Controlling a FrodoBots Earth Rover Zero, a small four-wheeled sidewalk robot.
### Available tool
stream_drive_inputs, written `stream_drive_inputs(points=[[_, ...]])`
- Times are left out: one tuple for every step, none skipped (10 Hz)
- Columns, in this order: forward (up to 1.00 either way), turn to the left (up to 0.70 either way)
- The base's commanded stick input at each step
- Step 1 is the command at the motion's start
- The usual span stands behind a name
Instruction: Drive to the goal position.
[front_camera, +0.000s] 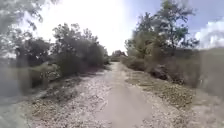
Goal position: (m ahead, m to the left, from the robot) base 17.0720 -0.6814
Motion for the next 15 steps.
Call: stream_drive_inputs(points=[[0.85, 0.0], [0.85, 0.0], [0.85, 0.0], [0.85, 0.0], [0.85, 0.0], [0.85, 0.0], [0.85, 0.0], [0.85, 0.0], [0.85, 0.0], [0.85, 0.0], [0.85, 0.0], [0.85, 0.0], [0.85, 0.0], [0.85, 0.0], [0.85, 0.0]])
